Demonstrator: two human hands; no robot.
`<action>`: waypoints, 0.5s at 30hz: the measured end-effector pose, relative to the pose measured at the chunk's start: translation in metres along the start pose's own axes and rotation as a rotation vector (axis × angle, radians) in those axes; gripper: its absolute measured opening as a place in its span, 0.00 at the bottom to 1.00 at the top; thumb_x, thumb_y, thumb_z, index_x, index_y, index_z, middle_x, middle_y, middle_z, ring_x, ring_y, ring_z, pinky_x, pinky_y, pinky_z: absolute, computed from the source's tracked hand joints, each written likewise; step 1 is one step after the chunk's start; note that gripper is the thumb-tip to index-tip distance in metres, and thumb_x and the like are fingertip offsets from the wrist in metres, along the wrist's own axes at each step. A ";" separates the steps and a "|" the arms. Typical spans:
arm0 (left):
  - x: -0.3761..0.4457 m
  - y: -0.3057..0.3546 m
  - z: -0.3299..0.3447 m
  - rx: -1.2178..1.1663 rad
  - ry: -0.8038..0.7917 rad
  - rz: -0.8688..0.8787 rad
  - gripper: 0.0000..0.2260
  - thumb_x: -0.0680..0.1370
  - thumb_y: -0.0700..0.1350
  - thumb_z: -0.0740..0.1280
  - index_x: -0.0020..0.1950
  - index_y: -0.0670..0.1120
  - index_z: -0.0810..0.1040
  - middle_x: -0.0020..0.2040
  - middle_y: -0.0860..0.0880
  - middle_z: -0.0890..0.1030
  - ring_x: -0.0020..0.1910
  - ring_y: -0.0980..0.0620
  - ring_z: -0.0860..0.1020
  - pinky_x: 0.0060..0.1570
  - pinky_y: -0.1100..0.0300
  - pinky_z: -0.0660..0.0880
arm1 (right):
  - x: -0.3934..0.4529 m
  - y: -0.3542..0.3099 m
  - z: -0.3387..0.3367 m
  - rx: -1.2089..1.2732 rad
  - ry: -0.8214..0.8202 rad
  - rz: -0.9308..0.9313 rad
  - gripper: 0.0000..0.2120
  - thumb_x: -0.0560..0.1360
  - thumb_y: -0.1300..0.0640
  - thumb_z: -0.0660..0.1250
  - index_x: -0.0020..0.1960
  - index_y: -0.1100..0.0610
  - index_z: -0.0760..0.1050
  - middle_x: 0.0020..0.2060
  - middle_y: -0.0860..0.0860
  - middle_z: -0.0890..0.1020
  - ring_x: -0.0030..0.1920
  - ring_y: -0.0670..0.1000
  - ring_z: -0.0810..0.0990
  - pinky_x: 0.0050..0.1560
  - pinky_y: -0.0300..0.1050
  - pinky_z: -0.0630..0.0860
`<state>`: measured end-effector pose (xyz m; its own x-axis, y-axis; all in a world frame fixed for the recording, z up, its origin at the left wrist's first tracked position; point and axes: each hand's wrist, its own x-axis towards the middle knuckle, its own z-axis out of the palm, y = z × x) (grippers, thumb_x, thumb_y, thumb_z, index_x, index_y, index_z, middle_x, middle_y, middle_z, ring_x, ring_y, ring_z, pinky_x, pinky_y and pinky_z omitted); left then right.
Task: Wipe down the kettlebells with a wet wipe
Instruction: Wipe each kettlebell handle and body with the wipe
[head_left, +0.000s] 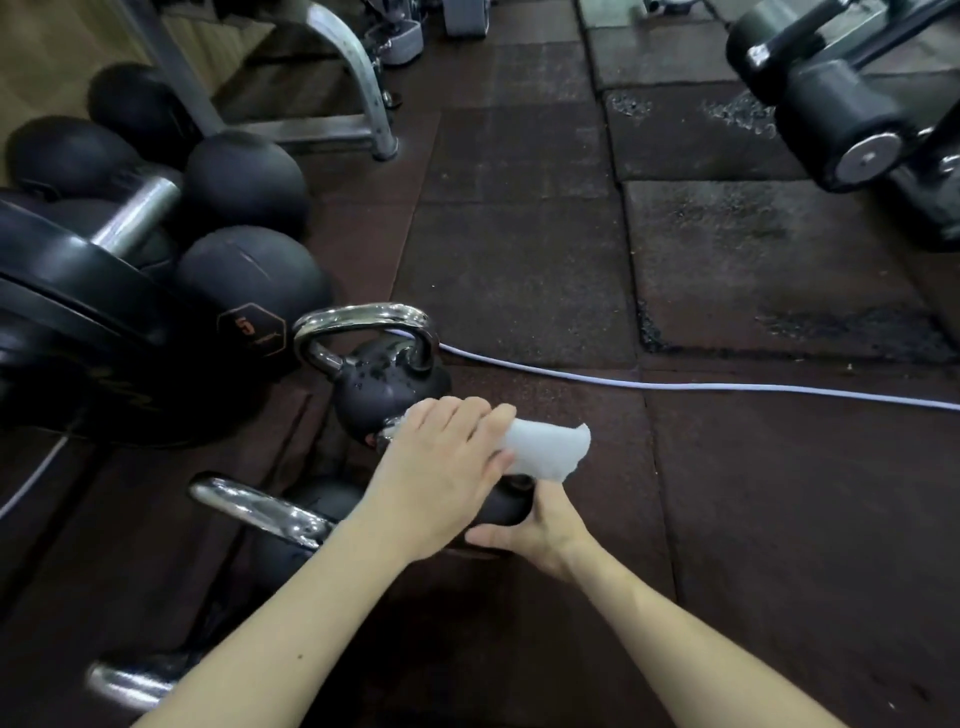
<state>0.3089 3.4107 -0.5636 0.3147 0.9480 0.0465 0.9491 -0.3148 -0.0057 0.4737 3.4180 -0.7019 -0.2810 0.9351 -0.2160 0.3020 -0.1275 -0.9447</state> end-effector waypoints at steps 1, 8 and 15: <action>0.000 -0.007 -0.001 -0.030 -0.019 -0.057 0.19 0.84 0.56 0.55 0.66 0.48 0.78 0.54 0.46 0.80 0.51 0.41 0.78 0.54 0.44 0.74 | 0.002 0.007 0.001 0.018 0.001 0.003 0.52 0.54 0.48 0.90 0.71 0.44 0.66 0.64 0.41 0.78 0.66 0.37 0.76 0.69 0.44 0.76; -0.016 -0.031 0.027 -0.404 0.131 -0.395 0.23 0.86 0.60 0.48 0.60 0.47 0.76 0.53 0.47 0.74 0.53 0.44 0.72 0.58 0.42 0.70 | 0.011 0.028 0.010 0.021 0.048 0.019 0.71 0.45 0.31 0.87 0.80 0.48 0.57 0.74 0.42 0.66 0.75 0.43 0.68 0.76 0.51 0.70; -0.006 -0.015 0.002 -0.282 0.177 -0.492 0.22 0.84 0.50 0.52 0.69 0.46 0.81 0.73 0.44 0.78 0.76 0.39 0.70 0.75 0.38 0.65 | 0.008 0.020 0.006 -0.037 0.023 0.027 0.72 0.45 0.27 0.84 0.81 0.46 0.56 0.75 0.42 0.63 0.77 0.43 0.65 0.77 0.51 0.68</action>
<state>0.2925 3.4094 -0.5656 -0.1911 0.9712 0.1427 0.9363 0.1367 0.3235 0.4717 3.4213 -0.7241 -0.2514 0.9390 -0.2349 0.3429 -0.1405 -0.9288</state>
